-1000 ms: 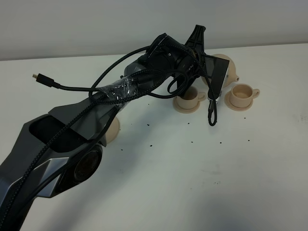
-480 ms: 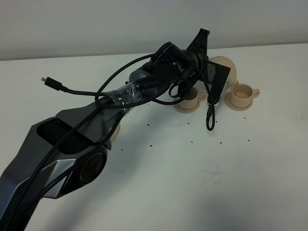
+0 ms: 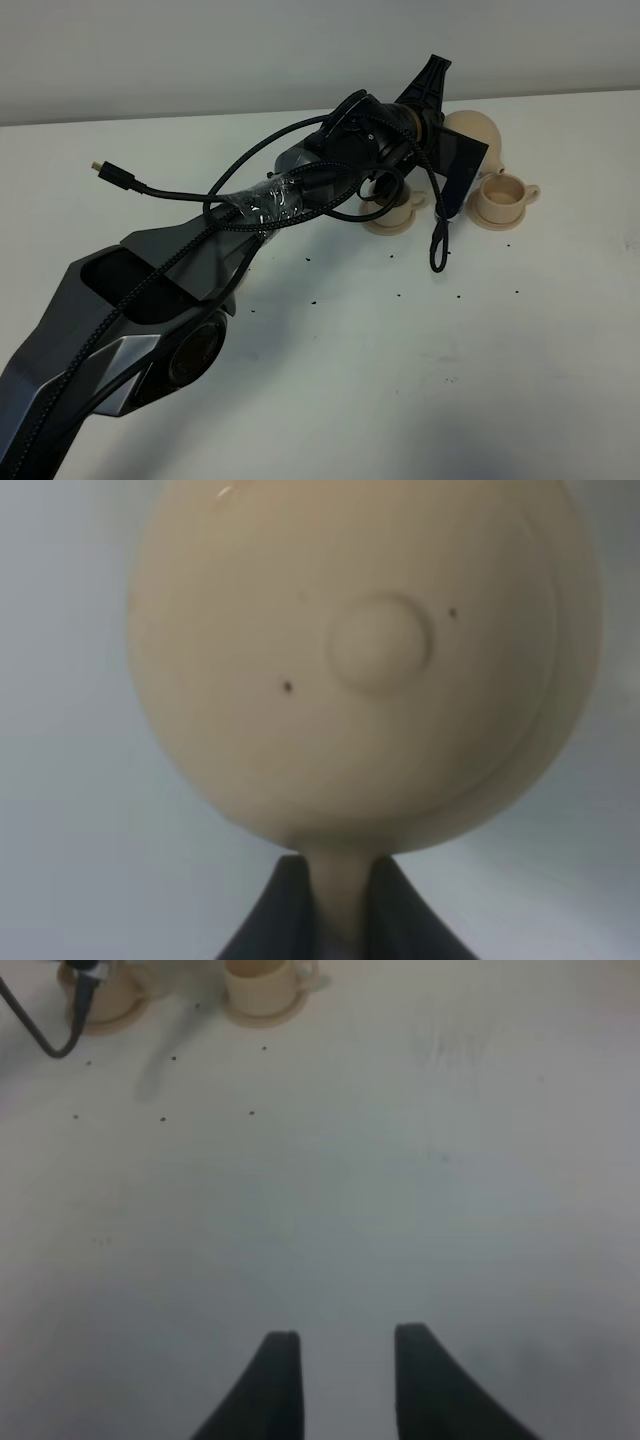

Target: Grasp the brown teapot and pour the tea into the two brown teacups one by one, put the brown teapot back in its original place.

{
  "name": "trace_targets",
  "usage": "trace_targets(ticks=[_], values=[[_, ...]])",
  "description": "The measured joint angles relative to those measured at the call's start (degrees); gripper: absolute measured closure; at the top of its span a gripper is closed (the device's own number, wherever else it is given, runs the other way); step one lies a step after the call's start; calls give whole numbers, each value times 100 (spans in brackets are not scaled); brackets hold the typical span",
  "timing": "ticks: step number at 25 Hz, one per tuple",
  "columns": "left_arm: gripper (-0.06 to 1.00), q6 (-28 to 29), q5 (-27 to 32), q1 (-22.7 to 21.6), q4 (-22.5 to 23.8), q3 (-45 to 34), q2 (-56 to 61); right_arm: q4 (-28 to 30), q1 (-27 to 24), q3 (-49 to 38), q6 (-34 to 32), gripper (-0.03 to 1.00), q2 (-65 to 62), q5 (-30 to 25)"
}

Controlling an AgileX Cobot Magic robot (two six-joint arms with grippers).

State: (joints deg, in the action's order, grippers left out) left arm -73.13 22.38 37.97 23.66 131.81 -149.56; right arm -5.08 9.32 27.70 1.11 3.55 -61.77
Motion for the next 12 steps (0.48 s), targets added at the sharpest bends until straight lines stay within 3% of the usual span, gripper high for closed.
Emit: trace_targets(ticks=[12], values=[[82, -38, -145, 45, 458, 0, 0, 0, 0, 0, 0, 73, 0, 0]])
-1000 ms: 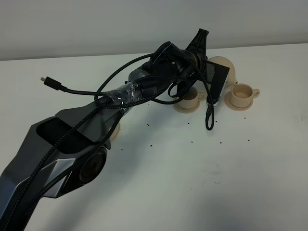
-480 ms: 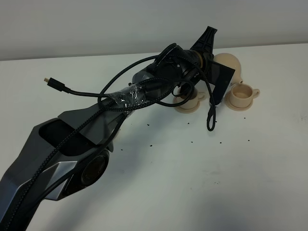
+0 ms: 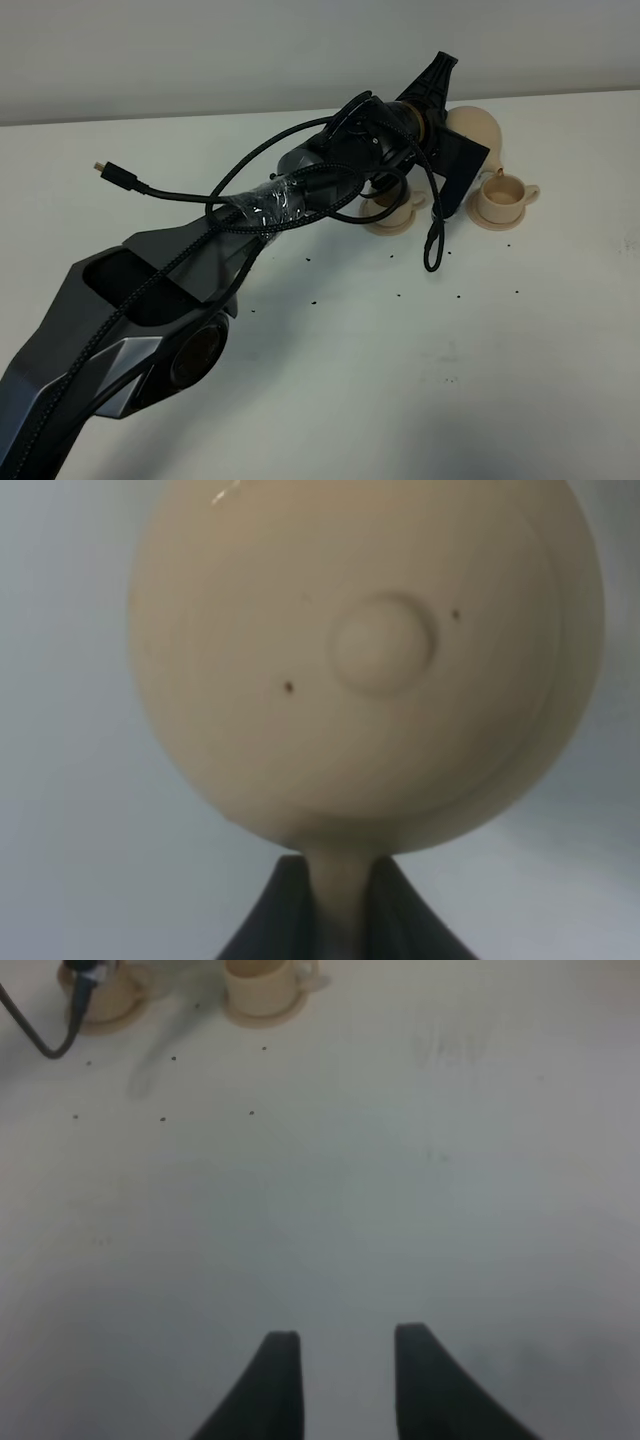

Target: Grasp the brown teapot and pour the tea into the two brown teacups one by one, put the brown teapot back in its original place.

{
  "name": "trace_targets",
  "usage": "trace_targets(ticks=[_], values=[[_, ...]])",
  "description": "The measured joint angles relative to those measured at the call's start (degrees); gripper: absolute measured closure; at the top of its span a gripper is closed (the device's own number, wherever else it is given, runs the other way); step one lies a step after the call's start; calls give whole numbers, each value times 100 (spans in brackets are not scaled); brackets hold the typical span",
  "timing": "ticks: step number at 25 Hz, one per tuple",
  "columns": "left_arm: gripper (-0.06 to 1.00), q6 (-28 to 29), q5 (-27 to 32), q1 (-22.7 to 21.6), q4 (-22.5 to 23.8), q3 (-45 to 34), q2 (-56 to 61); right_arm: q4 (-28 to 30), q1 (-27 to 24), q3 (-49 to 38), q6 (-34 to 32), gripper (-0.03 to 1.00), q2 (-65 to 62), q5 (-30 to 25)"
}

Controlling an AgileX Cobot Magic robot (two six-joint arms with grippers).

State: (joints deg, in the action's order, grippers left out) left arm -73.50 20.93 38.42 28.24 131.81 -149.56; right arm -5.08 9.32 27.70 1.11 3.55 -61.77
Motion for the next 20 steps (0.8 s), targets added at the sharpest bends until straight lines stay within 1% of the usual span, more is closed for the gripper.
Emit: trace_targets(ticks=[6, 12, 20], values=[[82, -1, -154, 2, 126, 0, -42, 0, 0, 0, 0, 73, 0, 0], [82, -12, -191, 7, 362, 0, -58, 0, 0, 0, 0, 73, 0, 0], [82, -12, -291, 7, 376, 0, -58, 0, 0, 0, 0, 73, 0, 0]])
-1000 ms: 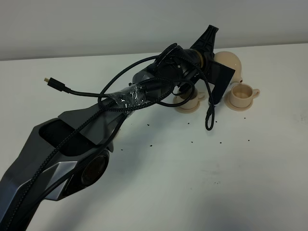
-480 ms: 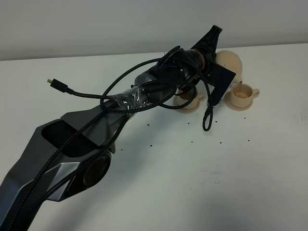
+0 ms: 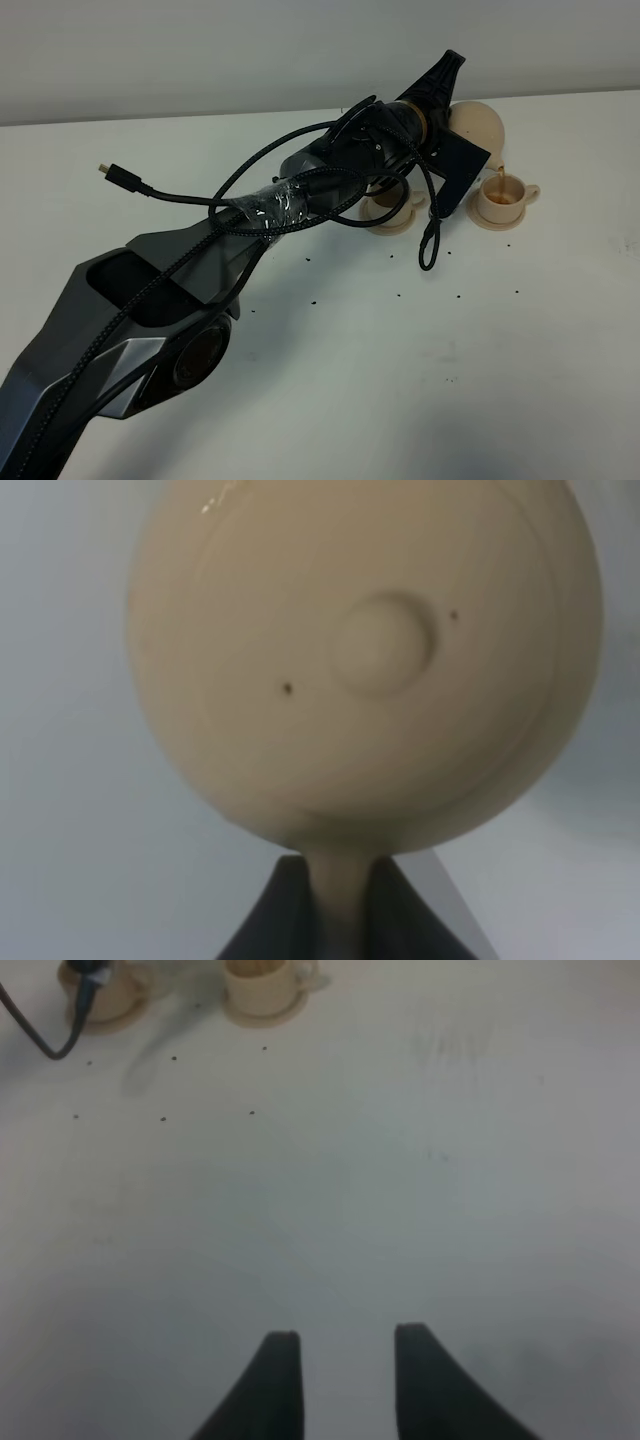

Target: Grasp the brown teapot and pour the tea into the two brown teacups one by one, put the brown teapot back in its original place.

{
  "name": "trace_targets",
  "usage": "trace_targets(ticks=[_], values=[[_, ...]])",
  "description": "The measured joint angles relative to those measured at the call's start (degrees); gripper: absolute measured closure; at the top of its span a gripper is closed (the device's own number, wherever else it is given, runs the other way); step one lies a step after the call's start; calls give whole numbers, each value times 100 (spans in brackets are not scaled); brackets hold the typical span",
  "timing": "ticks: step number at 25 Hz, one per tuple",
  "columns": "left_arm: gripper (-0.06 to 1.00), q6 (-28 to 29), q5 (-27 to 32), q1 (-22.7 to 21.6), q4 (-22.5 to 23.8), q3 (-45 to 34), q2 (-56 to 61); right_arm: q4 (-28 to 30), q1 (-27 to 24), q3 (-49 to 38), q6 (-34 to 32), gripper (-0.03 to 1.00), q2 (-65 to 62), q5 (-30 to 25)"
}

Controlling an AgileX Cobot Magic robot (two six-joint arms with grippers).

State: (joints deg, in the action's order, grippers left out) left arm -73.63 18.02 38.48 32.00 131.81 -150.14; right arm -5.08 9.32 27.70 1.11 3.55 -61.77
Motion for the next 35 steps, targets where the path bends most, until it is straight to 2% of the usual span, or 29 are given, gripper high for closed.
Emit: trace_targets(ticks=[35], values=[[82, -590, -339, 44, 0, 0, 0, 0, 0, 0, 0, 73, 0, 0]])
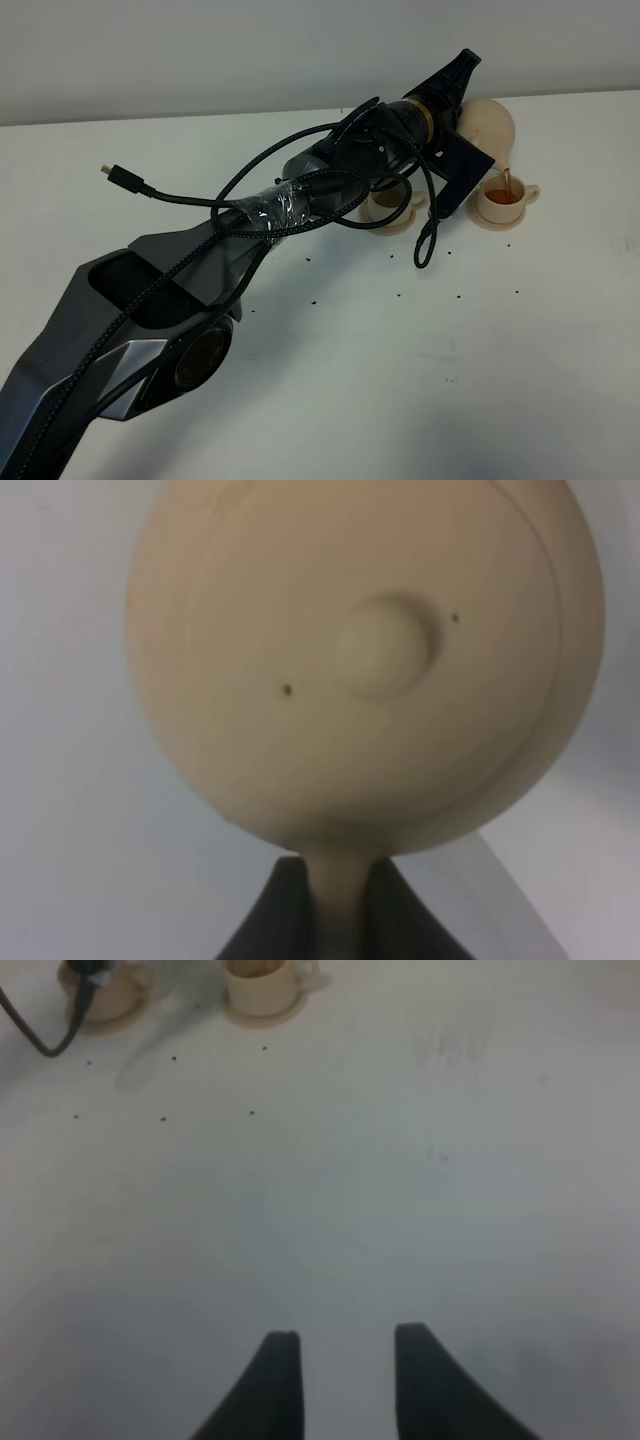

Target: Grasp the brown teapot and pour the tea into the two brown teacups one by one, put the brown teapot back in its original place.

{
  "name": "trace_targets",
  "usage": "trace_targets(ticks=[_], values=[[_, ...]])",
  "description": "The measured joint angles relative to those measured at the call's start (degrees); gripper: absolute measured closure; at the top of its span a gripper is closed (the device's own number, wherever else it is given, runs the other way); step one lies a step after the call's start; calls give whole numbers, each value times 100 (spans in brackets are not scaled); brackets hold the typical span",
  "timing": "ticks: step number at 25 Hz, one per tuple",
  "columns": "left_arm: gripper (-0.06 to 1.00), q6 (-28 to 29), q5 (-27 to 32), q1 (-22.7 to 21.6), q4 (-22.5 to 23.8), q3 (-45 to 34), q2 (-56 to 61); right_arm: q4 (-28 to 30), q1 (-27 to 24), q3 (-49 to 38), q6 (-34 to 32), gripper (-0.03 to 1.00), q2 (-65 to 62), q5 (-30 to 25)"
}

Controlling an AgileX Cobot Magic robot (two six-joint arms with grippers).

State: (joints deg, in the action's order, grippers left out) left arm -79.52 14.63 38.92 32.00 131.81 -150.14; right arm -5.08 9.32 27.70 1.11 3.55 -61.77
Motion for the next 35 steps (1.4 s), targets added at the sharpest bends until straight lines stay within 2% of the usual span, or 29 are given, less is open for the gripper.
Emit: trace_targets(ticks=[35], values=[[82, -98, 4, 0, 174, 0, 0, 0, 0, 0, 0, 73, 0, 0]])
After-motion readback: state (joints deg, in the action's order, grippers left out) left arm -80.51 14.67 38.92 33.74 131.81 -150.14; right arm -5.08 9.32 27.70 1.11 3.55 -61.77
